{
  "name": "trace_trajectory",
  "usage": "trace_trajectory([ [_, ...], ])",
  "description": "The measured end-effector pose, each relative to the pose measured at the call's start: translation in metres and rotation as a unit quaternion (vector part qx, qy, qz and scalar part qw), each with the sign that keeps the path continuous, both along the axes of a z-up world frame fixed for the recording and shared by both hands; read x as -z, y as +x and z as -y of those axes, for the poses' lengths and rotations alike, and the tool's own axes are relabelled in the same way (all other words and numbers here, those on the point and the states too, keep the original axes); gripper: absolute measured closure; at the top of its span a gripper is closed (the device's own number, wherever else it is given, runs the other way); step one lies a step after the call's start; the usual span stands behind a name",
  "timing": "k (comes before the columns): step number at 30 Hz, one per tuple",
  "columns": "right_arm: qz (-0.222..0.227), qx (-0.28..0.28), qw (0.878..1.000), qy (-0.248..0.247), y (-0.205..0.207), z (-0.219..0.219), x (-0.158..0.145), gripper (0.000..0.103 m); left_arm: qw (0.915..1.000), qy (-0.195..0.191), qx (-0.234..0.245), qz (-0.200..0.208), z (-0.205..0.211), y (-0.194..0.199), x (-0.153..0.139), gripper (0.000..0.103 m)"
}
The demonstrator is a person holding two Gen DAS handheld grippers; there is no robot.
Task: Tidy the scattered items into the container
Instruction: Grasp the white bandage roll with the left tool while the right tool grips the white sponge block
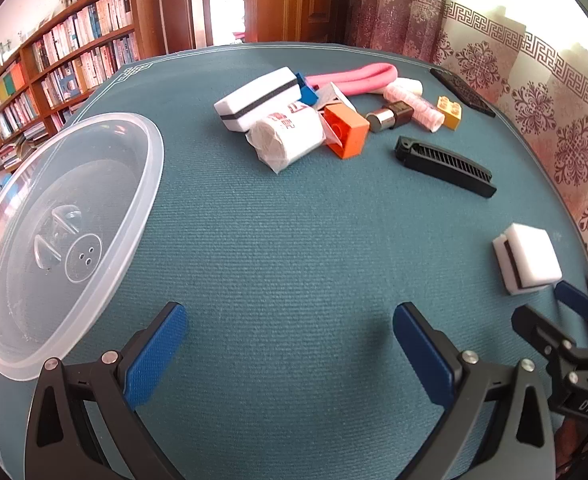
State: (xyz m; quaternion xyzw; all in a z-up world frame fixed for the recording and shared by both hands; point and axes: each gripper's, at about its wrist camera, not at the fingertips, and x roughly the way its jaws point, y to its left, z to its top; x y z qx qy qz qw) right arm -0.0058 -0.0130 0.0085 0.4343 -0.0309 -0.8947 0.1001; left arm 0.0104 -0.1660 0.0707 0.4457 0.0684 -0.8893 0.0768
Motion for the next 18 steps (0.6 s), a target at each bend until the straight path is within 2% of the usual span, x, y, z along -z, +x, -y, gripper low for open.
trace_trajectory([
  [4, -0.008, -0.002, 1.0, 0.012, -0.006, 0.012, 0.0, 0.006, 0.9997, -0.011, -0.009, -0.02, 0.007, -0.012, -0.015, 0.0],
  [7, -0.014, 0.003, 0.999, 0.038, -0.009, 0.017, 0.001, 0.014, 0.9994, -0.011, -0.011, -0.032, 0.011, -0.024, -0.024, 0.0],
  [12, -0.018, 0.017, 0.999, 0.039, -0.009, 0.008, 0.0, 0.029, 0.9989, 0.02, -0.022, -0.037, 0.022, -0.046, -0.026, 0.0],
  [18, -0.021, 0.022, 0.999, 0.041, -0.01, 0.006, 0.0, 0.033, 0.9982, 0.037, -0.025, -0.04, 0.025, -0.066, -0.022, 0.006],
])
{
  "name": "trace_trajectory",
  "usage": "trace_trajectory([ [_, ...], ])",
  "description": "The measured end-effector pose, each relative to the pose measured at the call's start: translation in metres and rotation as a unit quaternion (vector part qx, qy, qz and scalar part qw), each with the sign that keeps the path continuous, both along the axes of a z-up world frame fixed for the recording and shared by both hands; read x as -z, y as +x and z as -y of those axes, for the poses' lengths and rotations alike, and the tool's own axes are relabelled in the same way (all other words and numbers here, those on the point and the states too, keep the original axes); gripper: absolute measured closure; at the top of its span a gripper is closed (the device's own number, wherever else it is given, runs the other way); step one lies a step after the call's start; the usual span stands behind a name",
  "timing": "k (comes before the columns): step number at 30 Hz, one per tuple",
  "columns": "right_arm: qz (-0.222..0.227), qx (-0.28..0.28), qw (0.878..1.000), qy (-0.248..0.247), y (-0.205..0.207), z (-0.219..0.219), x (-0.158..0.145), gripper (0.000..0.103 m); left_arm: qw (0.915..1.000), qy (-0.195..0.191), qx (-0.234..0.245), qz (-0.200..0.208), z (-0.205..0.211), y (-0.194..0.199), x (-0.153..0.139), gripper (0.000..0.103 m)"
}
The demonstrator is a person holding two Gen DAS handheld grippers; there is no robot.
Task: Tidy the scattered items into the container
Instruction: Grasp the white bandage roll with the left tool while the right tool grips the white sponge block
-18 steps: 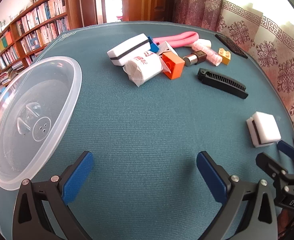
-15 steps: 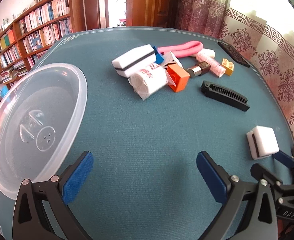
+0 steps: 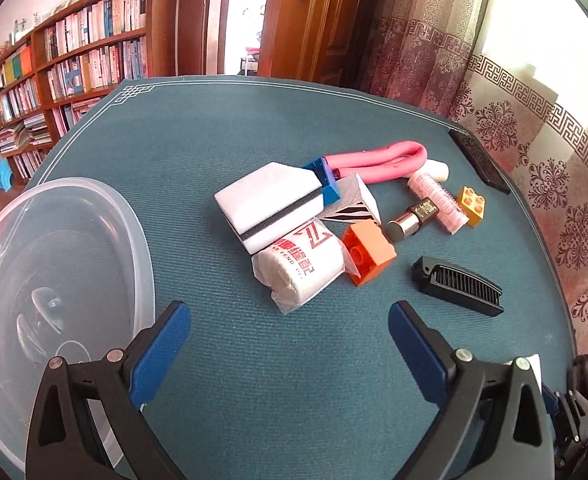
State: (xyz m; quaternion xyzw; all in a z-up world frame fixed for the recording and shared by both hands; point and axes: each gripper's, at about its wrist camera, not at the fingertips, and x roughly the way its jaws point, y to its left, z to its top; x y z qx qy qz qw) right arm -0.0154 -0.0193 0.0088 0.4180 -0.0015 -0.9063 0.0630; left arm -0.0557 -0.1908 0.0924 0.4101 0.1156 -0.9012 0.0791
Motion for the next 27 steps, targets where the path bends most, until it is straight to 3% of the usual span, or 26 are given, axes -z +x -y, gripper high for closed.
trace_trajectory([
  [3, 0.0, 0.0, 1.0, 0.0, 0.0, 0.0, 0.0, 0.033, 0.9999, 0.012, -0.005, 0.002, 0.004, -0.009, 0.005, 0.013],
  [7, 0.0, 0.0, 1.0, 0.003, 0.0, 0.0, 0.0, 0.033, 0.9999, -0.001, -0.012, -0.005, 0.008, -0.019, 0.006, 0.027],
  [18, -0.002, -0.002, 1.0, 0.013, 0.001, 0.004, 0.002, 0.033, 0.9995, -0.021, -0.018, -0.015, 0.005, -0.032, 0.008, 0.031],
  [24, -0.002, -0.002, 1.0, 0.014, 0.001, 0.004, 0.001, 0.033, 0.999, -0.037, 0.0, -0.026, 0.003, -0.028, 0.006, 0.042],
  [27, -0.002, -0.002, 1.0, 0.012, 0.0, 0.003, 0.001, 0.033, 0.9976, -0.063, 0.007, -0.029, 0.003, -0.026, 0.008, 0.044],
])
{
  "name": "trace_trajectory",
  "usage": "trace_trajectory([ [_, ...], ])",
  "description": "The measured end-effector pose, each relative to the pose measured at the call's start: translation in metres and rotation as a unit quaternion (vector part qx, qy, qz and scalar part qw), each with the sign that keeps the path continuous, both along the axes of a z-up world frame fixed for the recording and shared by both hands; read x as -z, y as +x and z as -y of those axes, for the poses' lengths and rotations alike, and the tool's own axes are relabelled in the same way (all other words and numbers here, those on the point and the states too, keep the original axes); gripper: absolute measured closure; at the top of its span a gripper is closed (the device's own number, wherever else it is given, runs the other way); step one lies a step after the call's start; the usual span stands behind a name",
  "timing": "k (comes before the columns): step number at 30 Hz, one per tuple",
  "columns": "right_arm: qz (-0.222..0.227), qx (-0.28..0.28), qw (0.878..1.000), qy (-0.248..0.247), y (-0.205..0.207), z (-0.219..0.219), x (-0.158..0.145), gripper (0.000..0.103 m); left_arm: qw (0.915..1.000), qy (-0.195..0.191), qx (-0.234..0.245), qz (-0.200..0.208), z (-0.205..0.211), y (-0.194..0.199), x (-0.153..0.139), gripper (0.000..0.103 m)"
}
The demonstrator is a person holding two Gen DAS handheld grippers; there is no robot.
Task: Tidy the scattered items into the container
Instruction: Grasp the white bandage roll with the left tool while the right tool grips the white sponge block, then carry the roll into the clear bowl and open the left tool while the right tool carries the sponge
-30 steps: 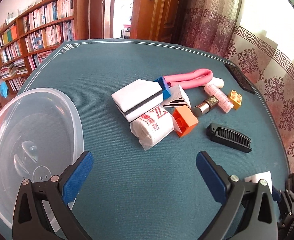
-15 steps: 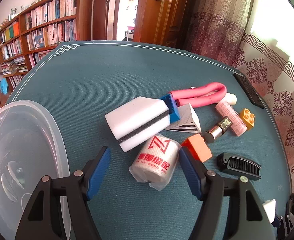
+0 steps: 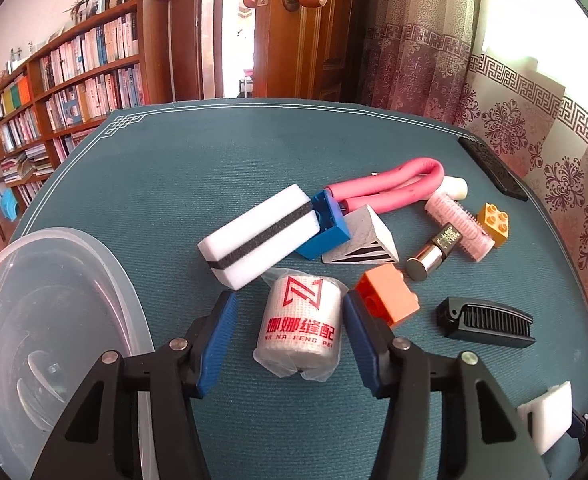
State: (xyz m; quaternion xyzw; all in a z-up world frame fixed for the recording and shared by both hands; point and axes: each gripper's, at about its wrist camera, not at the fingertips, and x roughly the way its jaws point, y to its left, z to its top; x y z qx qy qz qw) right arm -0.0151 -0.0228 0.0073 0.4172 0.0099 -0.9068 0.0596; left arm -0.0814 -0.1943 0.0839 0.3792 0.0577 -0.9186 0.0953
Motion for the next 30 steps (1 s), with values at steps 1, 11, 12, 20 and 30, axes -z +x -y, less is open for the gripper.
trace_trajectory([
  [1, 0.0, 0.0, 1.0, -0.001, 0.0, 0.0, 0.0, 0.033, 0.9999, -0.01, 0.001, -0.001, 0.001, 0.001, 0.001, 0.044],
  [11, 0.0, 0.0, 1.0, 0.0, -0.001, 0.001, 0.0, 0.033, 0.9971, -0.023, 0.063, -0.036, 0.02, 0.028, -0.006, 0.044],
  [12, 0.0, 0.0, 1.0, 0.001, -0.001, 0.001, 0.0, 0.033, 0.9965, -0.014, 0.071, -0.042, 0.023, 0.03, -0.007, 0.044],
  [20, -0.001, 0.0, 1.0, 0.001, -0.001, 0.0, 0.0, 0.033, 0.9888, -0.054, 0.125, -0.063, -0.005, 0.034, -0.014, 0.044],
  [30, -0.001, 0.0, 1.0, 0.002, -0.001, 0.0, 0.0, 0.033, 0.9924, 0.0, 0.12, -0.026, 0.004, 0.011, -0.005, 0.053],
])
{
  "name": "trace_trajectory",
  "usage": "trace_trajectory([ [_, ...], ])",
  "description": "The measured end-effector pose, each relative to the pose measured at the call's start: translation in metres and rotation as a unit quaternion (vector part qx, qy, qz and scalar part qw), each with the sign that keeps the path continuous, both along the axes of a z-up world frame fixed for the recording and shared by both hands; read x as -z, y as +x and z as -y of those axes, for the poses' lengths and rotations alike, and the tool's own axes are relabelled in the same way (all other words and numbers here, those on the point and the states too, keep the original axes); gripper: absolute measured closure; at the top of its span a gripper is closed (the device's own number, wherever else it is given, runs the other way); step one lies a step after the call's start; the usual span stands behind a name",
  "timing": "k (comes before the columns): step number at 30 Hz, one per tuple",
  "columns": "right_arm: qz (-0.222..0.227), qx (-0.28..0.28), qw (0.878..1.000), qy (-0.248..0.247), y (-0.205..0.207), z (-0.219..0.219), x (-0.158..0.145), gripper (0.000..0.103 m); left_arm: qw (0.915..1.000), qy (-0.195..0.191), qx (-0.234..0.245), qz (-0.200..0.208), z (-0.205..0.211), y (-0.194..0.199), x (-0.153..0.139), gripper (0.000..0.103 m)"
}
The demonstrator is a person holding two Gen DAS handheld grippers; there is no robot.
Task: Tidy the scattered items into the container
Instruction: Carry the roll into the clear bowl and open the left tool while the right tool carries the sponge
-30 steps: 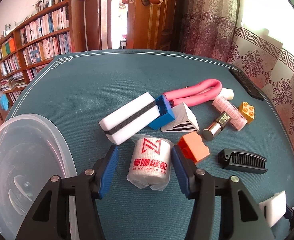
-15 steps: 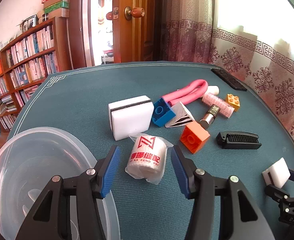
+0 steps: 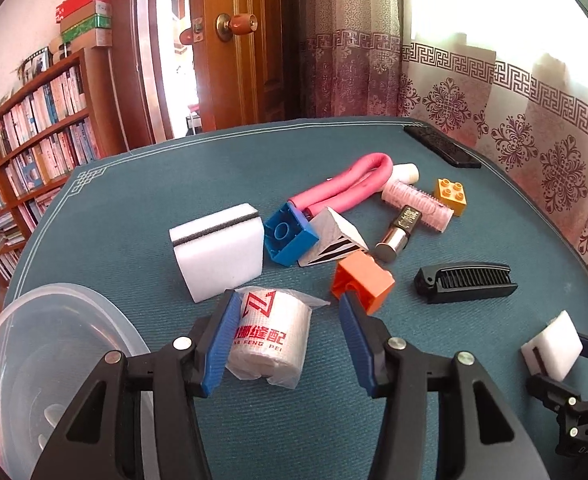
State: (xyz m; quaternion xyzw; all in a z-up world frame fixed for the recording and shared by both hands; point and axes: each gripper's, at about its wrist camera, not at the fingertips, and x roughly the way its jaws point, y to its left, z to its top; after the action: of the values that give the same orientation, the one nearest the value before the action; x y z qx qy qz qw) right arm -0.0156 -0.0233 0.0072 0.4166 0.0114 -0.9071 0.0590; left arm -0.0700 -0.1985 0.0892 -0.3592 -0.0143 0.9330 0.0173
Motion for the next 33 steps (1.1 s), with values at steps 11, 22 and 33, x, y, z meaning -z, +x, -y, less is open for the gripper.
trace_trajectory([
  [11, 0.0, 0.0, 1.0, 0.0, 0.0, 0.0, 0.0, 0.033, 0.9987, 0.011, 0.025, 0.042, -0.024, -0.001, 0.015, 0.06],
  [22, -0.006, 0.007, 1.0, -0.008, 0.001, -0.005, -0.002, 0.042, 0.9985, 0.049, 0.01, 0.023, -0.021, 0.019, 0.008, 0.062],
  [33, -0.002, 0.014, 0.999, -0.045, 0.005, -0.005, -0.006, 0.042, 0.9977, 0.058, -0.032, -0.014, 0.008, 0.056, -0.018, 0.062],
])
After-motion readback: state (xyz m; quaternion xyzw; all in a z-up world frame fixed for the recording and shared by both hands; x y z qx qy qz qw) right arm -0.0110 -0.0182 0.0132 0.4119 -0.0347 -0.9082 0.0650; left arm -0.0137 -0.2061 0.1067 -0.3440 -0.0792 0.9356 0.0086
